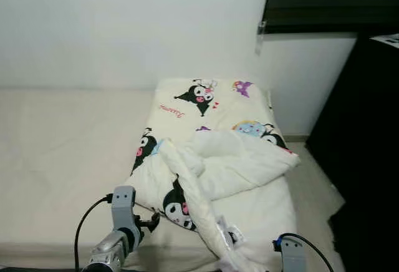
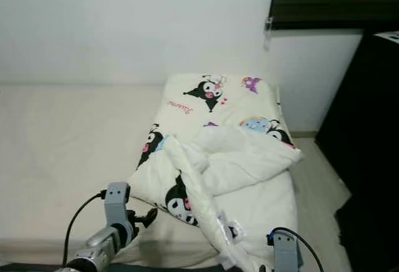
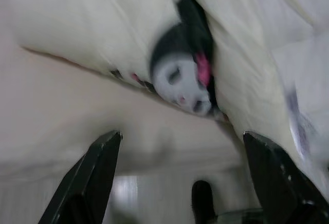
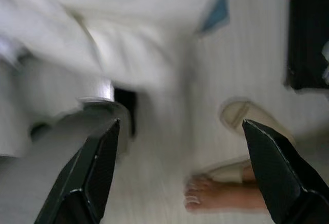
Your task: Clean up the room
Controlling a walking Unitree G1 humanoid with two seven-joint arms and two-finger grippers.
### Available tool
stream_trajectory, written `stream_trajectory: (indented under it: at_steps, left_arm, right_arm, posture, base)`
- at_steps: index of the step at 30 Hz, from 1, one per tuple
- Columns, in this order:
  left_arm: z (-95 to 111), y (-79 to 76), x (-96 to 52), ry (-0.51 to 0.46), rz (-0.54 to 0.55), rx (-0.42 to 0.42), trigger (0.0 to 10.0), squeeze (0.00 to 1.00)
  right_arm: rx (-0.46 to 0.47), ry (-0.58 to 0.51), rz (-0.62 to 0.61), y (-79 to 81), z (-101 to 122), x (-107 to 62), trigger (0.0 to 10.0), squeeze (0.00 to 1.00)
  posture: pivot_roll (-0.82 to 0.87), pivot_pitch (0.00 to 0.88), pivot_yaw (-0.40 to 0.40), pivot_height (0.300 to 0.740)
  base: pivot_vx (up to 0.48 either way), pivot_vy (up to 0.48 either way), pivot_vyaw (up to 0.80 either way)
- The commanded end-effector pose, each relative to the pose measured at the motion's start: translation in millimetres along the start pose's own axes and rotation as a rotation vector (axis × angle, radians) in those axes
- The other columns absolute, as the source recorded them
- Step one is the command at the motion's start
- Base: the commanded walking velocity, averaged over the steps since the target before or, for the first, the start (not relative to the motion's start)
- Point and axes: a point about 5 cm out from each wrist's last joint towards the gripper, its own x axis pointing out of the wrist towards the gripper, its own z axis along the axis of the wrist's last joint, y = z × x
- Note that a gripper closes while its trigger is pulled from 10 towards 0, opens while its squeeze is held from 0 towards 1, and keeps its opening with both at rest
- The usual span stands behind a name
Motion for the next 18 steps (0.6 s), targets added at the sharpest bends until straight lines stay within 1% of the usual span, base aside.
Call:
stream_trajectory:
  at_steps: [1, 3, 6, 8, 9, 12, 18]
  left_arm:
    - [-9, -1.9, -1.7, 0.043, -0.009, 0.037, 10.0, 0.0]
    - [-13, -5.6, -1.5, 0.067, -0.017, 0.079, 10.0, 0.0]
    - [-13, -7.0, -1.3, 0.068, -0.018, 0.078, 10.0, 0.0]
    - [-15, -10.6, -0.8, 0.071, -0.021, 0.067, 10.0, 0.0]
    - [-16, -12.7, -0.3, 0.068, -0.013, 0.05, 10.0, 0.0]
    - [-16, -13.0, -0.2, 0.066, -0.009, 0.045, 10.0, 0.0]
    - [-10, -18.1, 2.2, 0.027, -0.037, 0.025, 10.0, 0.0]
  right_arm:
    - [0.016, 0.019, 0.001, 0.6, -5, -0.4, 10.0, 0.0]
    - [0.015, 0.02, 0.001, 0.6, -5, -0.4, 10.0, 0.0]
    - [0.015, 0.02, 0.001, 0.6, -5, -0.4, 10.0, 0.0]
    - [0.015, 0.02, 0.001, 0.5, -5, -0.4, 10.0, 0.0]
    - [0.015, 0.02, 0.001, 0.3, -5, -0.4, 10.0, 0.0]
    - [0.015, 0.02, 0.001, 0.3, -5, -0.4, 10.0, 0.0]
    - [0.01, 0.018, -0.001, -0.3, -5, -0.5, 10.0, 0.0]
  posture:
    - [-0.12, 0.072, -0.017, 0.74]
    - [-0.12, 0.071, -0.016, 0.74]
    - [-0.12, 0.07, -0.016, 0.74]
    - [-0.12, 0.069, -0.017, 0.74]
    - [-0.12, 0.068, -0.017, 0.74]
    - [-0.12, 0.068, -0.017, 0.74]
    - [-0.12, 0.067, -0.015, 0.74]
  base:
    - [0.0, 0.0, 0.0]
    - [0.0, -0.476, 0.0]
    - [0.0, -0.472, 0.0]
    - [0.0, -0.472, 0.0]
    - [0.0, 0.0, 0.0]
    - [0.0, 0.0, 0.0]
    - [0.0, 0.0, 0.0]
